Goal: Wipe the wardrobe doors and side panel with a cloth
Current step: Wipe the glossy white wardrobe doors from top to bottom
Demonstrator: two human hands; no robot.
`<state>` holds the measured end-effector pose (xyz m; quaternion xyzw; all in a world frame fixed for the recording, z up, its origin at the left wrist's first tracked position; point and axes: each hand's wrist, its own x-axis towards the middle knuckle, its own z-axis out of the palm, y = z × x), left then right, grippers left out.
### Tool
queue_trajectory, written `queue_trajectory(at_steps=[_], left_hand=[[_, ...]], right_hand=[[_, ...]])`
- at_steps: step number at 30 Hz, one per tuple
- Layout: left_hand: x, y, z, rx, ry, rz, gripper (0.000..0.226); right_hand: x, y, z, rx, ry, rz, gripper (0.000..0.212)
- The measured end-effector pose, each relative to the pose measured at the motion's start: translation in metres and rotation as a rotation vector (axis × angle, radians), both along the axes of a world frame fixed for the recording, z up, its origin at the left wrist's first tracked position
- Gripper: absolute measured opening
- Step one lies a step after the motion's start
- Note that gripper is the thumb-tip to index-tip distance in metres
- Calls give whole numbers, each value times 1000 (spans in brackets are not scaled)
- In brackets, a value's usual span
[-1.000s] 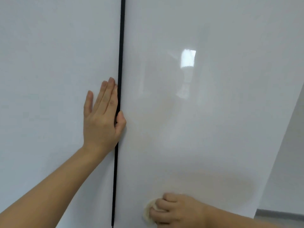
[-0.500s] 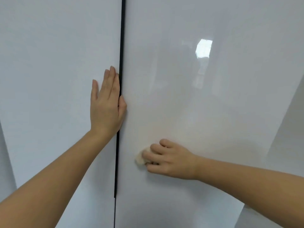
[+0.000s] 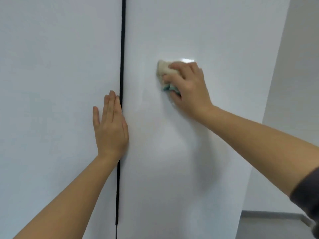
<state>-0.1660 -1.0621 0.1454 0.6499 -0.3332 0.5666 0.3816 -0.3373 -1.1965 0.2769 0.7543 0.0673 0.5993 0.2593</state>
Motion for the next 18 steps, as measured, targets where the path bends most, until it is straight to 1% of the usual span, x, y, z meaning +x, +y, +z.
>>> queue_trajectory(at_steps=[2, 4, 6, 7, 9, 10, 13, 16, 18], left_hand=[[1, -1, -1, -15, -6, 4, 50], [1, -2, -2, -17, -8, 6, 50], [1, -2, -2, -14, -13, 13, 49], [2, -2, -2, -15, -12, 18, 49], [1, -2, -3, -16, -7, 26, 49], [0, -2, -3, -13, -5, 26, 49], [2, 0, -2, -5, 2, 23, 50], [0, 0, -3, 7, 5, 33, 51], [0, 0, -2, 7, 6, 41, 51]], right_hand=[[-14, -9, -79, -144, 254, 29, 18], [-39, -23, -159, -304, 527, -28, 9], [-56, -34, -205, -437, 711, -79, 11], [-58, -39, -211, -494, 745, -74, 14], [-57, -42, -190, -601, 735, -60, 19], [-56, -43, -172, -626, 694, -46, 20], [-57, -53, -97, -624, 461, -86, 26], [-72, -68, -19, -526, 247, -221, 35], [-83, -75, 14, -337, 122, -281, 39]])
